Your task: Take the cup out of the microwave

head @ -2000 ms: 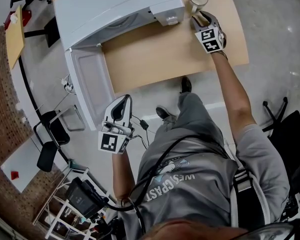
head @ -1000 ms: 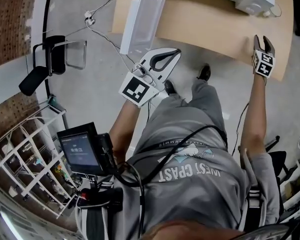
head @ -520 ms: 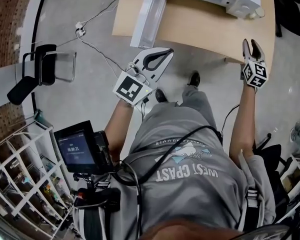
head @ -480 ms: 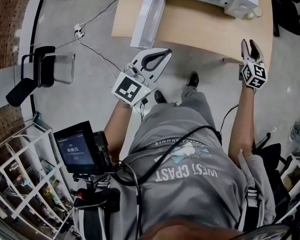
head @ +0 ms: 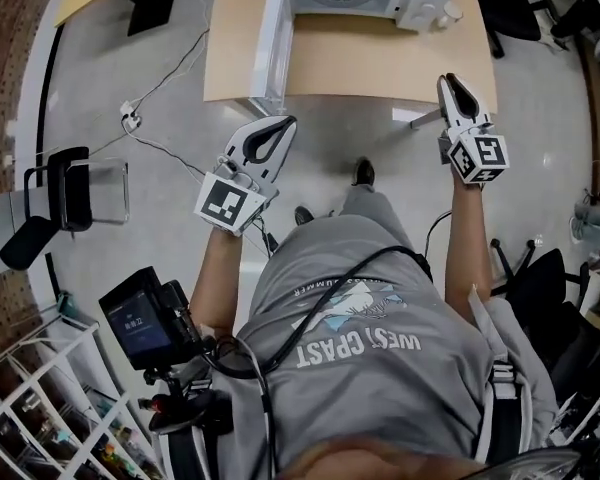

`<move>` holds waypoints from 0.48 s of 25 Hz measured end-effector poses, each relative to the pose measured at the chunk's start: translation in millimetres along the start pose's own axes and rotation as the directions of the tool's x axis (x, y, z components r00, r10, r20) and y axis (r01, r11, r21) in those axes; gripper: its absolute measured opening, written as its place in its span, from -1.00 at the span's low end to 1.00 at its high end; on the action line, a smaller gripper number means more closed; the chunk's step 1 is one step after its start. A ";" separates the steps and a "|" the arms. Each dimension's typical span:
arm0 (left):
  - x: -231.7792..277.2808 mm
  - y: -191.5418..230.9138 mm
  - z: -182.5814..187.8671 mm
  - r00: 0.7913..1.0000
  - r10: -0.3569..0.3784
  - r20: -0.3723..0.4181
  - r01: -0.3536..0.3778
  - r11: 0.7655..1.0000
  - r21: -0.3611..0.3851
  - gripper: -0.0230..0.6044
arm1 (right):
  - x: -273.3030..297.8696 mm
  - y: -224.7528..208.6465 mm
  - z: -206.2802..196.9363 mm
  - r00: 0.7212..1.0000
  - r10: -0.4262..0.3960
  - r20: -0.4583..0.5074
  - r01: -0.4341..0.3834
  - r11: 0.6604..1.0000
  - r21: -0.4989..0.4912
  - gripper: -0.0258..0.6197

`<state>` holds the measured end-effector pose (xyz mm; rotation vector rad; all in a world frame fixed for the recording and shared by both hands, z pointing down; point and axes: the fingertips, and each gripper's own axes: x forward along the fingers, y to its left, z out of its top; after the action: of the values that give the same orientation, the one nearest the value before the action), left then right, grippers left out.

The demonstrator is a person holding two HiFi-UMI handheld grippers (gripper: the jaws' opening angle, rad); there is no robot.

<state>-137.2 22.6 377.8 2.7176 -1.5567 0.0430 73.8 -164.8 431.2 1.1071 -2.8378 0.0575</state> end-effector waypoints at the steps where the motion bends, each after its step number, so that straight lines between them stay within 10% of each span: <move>1: -6.4 -2.2 -0.1 1.000 0.000 0.004 0.000 1.000 0.002 -0.79 | -5.1 10.0 5.9 1.000 0.011 0.013 -0.011 1.000 -0.002 -0.74; 12: -81.3 -34.2 8.1 1.000 -0.020 0.022 0.019 0.999 0.043 -0.79 | -89.3 129.2 76.0 0.978 0.136 0.155 -0.135 0.991 -0.014 -0.84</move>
<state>-148.7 109.8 367.6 2.7752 -1.5534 0.0465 46.0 -14.9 346.3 0.9555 -3.0478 -0.0259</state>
